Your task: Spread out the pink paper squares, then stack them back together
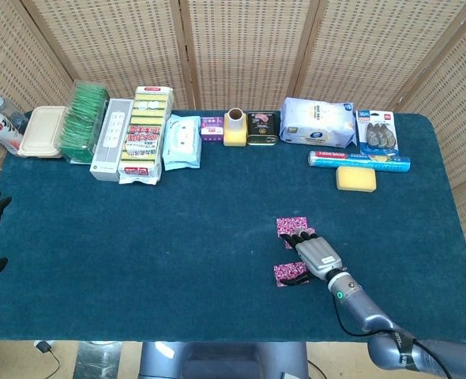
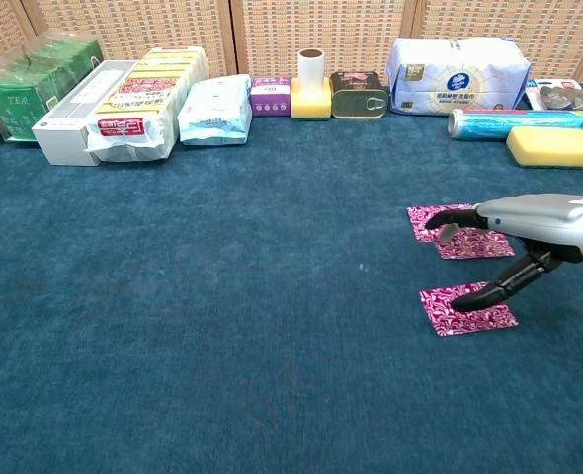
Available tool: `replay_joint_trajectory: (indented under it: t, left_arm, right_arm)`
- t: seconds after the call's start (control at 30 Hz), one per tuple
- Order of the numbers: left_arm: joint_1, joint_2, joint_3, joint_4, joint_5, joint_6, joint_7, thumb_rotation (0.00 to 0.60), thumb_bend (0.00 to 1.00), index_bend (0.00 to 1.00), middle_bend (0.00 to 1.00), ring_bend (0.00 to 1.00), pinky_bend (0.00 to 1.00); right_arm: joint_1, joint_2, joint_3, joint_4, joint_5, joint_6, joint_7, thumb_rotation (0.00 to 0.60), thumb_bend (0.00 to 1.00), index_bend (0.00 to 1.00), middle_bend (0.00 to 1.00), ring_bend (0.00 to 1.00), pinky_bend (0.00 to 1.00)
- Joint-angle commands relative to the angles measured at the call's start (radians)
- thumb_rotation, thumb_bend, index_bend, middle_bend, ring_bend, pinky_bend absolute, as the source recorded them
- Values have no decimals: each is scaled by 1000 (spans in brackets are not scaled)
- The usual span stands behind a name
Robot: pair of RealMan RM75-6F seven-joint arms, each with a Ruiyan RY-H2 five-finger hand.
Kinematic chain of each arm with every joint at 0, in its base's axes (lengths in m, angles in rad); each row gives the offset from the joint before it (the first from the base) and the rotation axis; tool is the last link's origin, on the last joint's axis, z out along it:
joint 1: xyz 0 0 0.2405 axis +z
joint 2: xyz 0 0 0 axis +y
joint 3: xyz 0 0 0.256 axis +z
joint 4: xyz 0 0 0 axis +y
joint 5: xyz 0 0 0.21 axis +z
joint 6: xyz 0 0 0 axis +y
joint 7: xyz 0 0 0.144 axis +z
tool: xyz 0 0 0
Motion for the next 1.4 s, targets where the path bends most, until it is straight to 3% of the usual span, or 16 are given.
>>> replay_joint_trajectory:
  t: [0.03,0.5,0.7,0.87,1.0,1.4]
  left_arm:
    - [0,-1,0,-1,1,0,1,600,85,0,0,0,78]
    - [2,-3,2,-3,3,4,7,600,85,0,0,0,78]
    - [3,-3,3,-3,7,6,5,600,85,0,0,0,78]
    - [5,-3,6,-3,13,9,3,600,86,0,0,0,78]
    - [5,-2,6,-2,14,9,1,600,85,0,0,0,78]
    - [4,-1,7,-1,15,6,-1,600,86,0,0,0,78]
  right_arm:
    - [-13,16,-15,-15,-7,12,3,250,0,2,164,73,133]
    - [-76,105,-76,-121,-64,95,-16,251,0,3,166,73,143]
    - [-88,107,-61,-133,-117,143,-5,250,0,11,139,73,144]
    - [-105,58,-46,-63,-217,215,12,250,0,50,58,51,142]
    - [-91,42,-53,-44,-221,184,-27,287,1,78,9,18,126]
    - [-64,-7,-49,-44,-200,144,-122,363,13,146,0,13,122]
